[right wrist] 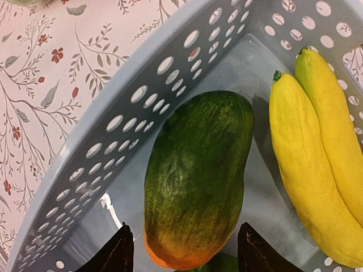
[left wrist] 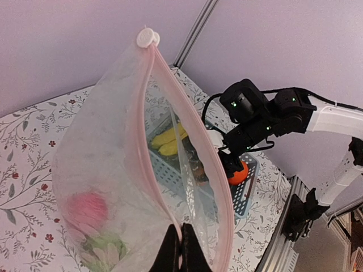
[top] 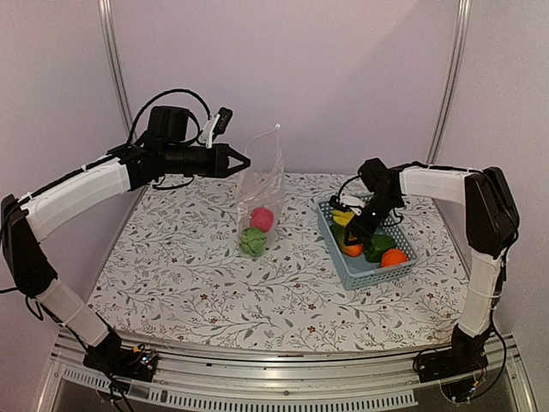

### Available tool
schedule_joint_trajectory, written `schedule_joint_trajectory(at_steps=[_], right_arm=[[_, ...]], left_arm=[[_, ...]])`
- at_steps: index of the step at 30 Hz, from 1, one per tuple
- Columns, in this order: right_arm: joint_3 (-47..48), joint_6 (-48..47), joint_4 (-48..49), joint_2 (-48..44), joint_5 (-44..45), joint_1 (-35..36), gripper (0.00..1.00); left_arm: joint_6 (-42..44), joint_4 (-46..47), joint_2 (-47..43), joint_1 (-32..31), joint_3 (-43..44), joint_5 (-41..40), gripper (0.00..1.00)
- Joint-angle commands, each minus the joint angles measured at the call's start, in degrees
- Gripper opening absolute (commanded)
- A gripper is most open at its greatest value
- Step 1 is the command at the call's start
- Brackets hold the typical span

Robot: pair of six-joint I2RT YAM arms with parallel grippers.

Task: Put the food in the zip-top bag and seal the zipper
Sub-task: Move the fake fruit to the bin, then pick up the fake fruit from the bin.

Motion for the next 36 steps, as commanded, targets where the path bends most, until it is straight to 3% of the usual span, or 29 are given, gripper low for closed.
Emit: schedule_joint_trajectory(at_steps=[1,11,20,23,28,36], right_arm=[[5.3,1.6,-2.7,1.5,-3.1,-0.1,0.62],[15.1,2.9,-5.2,11.1,-4.2,0.0,0.61],[13.2,6.4,-6.3,11.8,-1.2,1.0,0.66],[13.2,6.8,-6.9,12.0,-0.8,1.1,0.61],[12.6,7.0,-6.8,8.0,-0.2,1.2,0.54],[8.5,6.8,-4.6,-4.8,0.3,1.0,0.53]], left_arm=[[0.2,0.8,1.0,-0.3,-0.8,0.5,0.00],[0.2,0.7,2.2,-0.3,-0.7,0.9,0.00],[0.0,0.5,2.3,-0.3,-0.5,1.5,0.00],[0.1,0.5,2.3,-0.4,-0.6,1.4,0.00],[0.3,0.5,2.3,-0.3,-0.7,1.1,0.00],[0.3,0.2,3.7,-0.5,-0.4,1.9,0.00]])
